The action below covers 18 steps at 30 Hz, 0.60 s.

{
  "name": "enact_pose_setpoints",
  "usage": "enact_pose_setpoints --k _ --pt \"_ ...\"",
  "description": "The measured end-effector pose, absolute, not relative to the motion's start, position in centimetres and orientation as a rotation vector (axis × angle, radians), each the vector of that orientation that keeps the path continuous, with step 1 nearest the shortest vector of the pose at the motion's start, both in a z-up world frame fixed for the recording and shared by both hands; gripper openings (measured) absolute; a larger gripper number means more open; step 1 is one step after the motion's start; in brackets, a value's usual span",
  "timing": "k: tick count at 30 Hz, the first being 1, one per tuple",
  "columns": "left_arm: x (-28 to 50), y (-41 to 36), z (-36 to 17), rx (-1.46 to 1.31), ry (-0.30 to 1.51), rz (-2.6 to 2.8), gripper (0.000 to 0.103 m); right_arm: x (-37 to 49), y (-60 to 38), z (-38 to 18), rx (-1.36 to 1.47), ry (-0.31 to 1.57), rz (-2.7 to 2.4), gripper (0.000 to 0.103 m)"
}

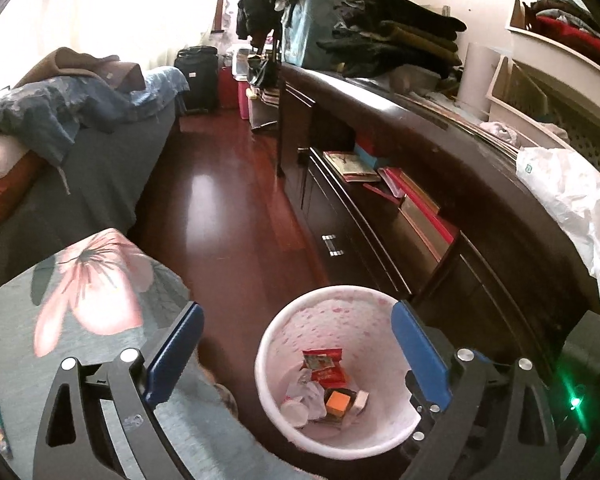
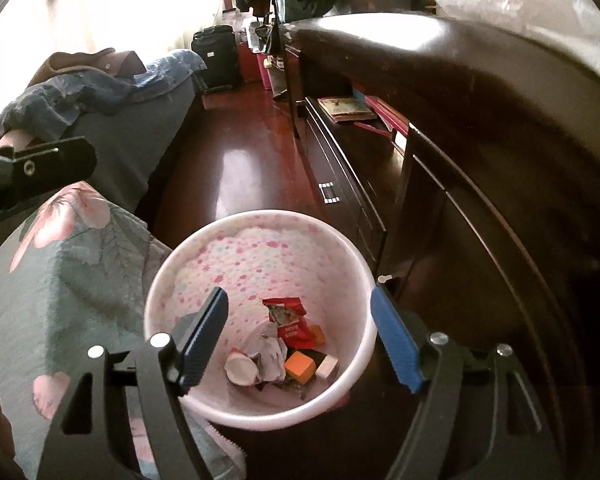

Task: Collect trash
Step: 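Carry wrapper and white box over the wastebasket and open both grippers, then grasp the wet-wipe pack with the left gripper while the right grasps crumpled paper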

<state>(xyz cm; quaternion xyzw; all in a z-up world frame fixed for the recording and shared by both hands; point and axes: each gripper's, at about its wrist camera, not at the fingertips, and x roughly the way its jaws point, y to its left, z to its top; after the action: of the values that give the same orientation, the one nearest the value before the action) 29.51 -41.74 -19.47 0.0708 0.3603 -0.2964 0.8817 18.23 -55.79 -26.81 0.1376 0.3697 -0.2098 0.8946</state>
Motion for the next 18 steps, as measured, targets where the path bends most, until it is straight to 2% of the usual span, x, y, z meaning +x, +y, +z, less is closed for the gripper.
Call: enact_pose_setpoints --k 8,18 --pt "29.1 -35.1 -17.5 0.102 0.731 -0.498 0.097 17.0 -51.0 -23.5 0.246 0.747 -0.344 0.085" --pt "31.7 -20.1 -17.3 0.023 0.754 -0.133 0.099 18.3 -39.5 -20.0 0.103 0.728 -0.14 0.088"
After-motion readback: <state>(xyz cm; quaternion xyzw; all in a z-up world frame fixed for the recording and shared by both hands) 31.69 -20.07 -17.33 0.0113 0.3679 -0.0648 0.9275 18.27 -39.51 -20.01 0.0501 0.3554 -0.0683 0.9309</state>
